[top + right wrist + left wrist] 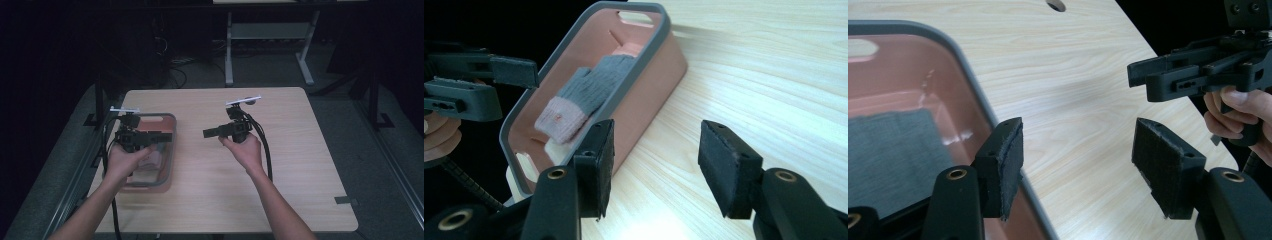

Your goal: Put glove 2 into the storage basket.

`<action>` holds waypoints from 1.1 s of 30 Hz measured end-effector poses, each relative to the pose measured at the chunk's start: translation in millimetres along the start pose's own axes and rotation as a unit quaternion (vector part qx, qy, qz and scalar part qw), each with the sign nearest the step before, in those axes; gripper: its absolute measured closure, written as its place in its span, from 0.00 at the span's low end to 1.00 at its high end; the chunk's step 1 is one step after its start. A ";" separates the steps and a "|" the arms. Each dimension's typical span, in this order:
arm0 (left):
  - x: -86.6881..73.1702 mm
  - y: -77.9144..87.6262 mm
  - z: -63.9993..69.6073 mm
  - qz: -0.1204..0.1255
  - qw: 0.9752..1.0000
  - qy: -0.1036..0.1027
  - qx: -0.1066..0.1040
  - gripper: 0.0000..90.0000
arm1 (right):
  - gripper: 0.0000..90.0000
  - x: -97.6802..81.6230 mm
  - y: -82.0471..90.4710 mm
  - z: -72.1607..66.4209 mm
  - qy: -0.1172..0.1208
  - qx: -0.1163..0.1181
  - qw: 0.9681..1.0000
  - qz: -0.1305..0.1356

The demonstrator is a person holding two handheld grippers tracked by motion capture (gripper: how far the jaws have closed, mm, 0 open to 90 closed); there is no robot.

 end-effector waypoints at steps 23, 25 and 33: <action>-2.1 -33.1 43.6 -0.010 0.999 -0.008 -0.047 0.37 | 0.47 -11.6 38.0 32.1 -0.023 -0.022 0.999 0.011; -2.0 -35.4 47.0 -0.012 0.999 -0.012 -0.049 0.37 | 0.47 -12.6 41.5 35.4 -0.023 -0.023 0.999 0.014; -4.3 -45.5 59.6 -0.015 0.998 -0.016 -0.061 0.35 | 0.46 -16.1 56.8 47.5 -0.030 -0.034 0.999 0.025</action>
Point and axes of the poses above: each handheld gripper's, and its own axes: y roughly backward along the jaws, x roughly out of its top, z roughly to its right, the point moved 7 cm from there along -y, roughly forward along the jaws, and after that the axes turned 13 degrees about z, right-handed, at the moved point
